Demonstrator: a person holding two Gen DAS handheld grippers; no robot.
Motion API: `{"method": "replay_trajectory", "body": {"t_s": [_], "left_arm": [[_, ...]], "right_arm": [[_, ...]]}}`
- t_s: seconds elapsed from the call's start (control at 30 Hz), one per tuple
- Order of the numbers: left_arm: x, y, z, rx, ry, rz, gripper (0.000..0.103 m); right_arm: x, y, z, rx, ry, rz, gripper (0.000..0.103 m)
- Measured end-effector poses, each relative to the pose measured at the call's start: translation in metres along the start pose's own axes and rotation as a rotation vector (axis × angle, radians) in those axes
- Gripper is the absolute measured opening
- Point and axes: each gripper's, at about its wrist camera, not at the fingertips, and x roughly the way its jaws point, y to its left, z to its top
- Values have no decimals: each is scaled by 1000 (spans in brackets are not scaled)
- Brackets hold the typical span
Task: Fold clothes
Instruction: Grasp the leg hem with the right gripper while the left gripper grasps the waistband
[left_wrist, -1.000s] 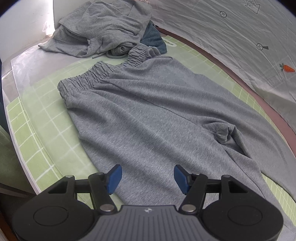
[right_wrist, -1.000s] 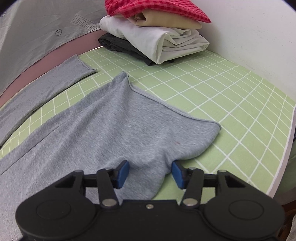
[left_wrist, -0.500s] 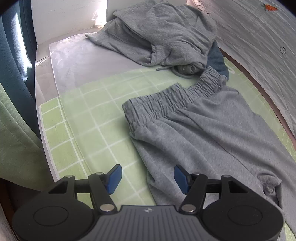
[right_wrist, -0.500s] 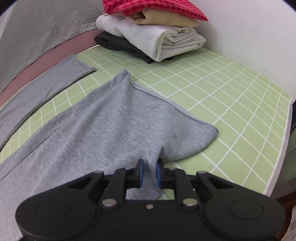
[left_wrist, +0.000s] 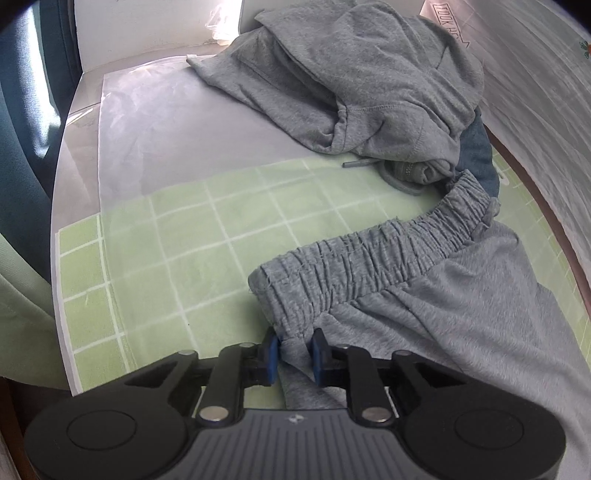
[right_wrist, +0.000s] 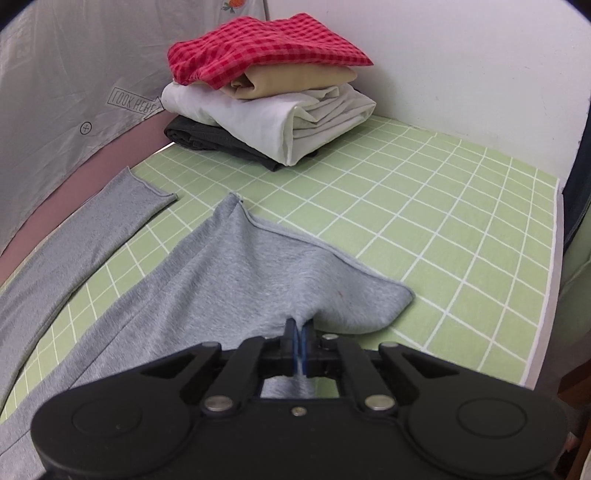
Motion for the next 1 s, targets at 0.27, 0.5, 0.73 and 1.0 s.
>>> {"method": "replay_trajectory", "body": {"t_s": [0.27, 0.5, 0.73, 1.0], "left_arm": [[-41, -6, -6, 105, -144, 25, 9], [-102, 9, -8, 158, -294, 93, 8], [-129, 23, -1, 73, -323, 85, 8], [-124, -12, 0, 34, -342, 41, 8]], "right_arm": [[-30, -5, 16, -38, -96, 10, 2], [-59, -19, 19, -56, -141, 14, 2], [-64, -13, 33, -82, -173, 49, 2], [-44, 26, 70, -87, -241, 123, 2]]}}
